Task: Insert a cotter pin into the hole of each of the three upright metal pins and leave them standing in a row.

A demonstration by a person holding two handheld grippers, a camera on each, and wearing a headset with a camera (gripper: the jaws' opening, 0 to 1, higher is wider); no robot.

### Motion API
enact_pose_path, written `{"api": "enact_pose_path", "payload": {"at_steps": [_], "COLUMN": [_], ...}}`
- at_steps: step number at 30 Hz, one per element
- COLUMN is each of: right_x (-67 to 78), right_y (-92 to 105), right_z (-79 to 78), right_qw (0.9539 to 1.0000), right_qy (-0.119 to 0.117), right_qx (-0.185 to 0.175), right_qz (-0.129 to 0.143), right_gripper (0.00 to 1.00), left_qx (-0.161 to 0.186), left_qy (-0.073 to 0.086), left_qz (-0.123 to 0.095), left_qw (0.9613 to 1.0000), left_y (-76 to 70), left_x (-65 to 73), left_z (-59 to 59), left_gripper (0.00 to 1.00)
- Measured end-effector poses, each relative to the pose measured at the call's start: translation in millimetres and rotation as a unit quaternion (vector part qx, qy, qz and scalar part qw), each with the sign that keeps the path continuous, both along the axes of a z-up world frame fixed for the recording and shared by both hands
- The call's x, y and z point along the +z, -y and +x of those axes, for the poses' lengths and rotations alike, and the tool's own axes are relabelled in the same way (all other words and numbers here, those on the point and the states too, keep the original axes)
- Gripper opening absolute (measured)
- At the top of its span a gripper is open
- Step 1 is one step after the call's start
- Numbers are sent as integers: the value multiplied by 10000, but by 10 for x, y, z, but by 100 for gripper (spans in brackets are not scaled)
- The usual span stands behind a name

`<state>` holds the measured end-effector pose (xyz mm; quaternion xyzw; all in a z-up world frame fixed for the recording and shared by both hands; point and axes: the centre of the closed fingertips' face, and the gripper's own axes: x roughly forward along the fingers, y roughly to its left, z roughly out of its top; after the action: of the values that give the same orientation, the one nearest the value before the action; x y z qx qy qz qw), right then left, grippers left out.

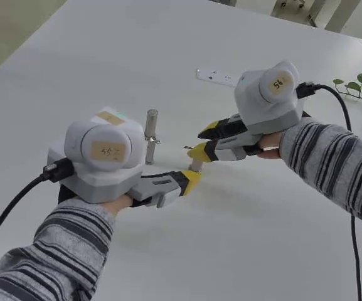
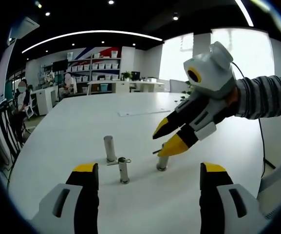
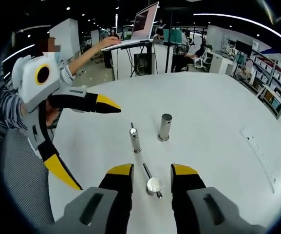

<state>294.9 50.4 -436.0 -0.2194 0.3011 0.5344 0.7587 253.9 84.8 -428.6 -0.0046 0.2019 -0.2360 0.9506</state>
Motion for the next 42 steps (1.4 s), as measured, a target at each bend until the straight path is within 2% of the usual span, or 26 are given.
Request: {"api": "enact_pose_path", "payload": {"at_steps": [4, 8, 11, 14, 18, 21, 25, 31, 39, 42], "right_x": [68, 49, 23, 8, -71, -82, -125, -163, -225, -220], "right_y": [-136, -258, -367, -460, -557, -648, -729, -788, -761, -756], "right_z": [104, 283, 334, 333, 507, 534, 563, 567, 617, 613], "right_qw": [9987, 9971, 9944, 9934, 9914, 9902, 9906, 9909, 9908, 9899], "right_qy": [-69, -77, -293, -345, -249, -314, -290, -286, -246, -308], "right_qx": [-312, -565, -754, -792, -993, -1022, -1017, -1007, -1119, -1163], "right_qz": [384, 512, 685, 758, 821, 899, 867, 844, 720, 756], "right_gripper": [28, 29, 29, 29, 32, 31, 30, 22, 10, 10], "left_qx": [8, 18, 60, 94, 125, 144, 120, 111, 99, 85], "left_qy": [22, 10, 13, 10, 6, -5, -10, -43, -74, -97], "left_qz": [-1, 9, -11, -32, -15, -28, -4, -10, -5, 13], "left_qw": [10000, 10000, 10000, 10000, 9999, 9999, 9999, 9999, 9999, 9999], "left_y": [1, -6, -20, -42, -58, -64, -48, -38, -33, -27], "left_x": [9, 6, 11, 16, 13, 13, 8, -4, -17, -29], "left_z": [4, 6, 11, 21, 34, 34, 30, 29, 28, 25], "left_gripper": [85, 86, 85, 85, 85, 85, 85, 85, 84, 84]}}
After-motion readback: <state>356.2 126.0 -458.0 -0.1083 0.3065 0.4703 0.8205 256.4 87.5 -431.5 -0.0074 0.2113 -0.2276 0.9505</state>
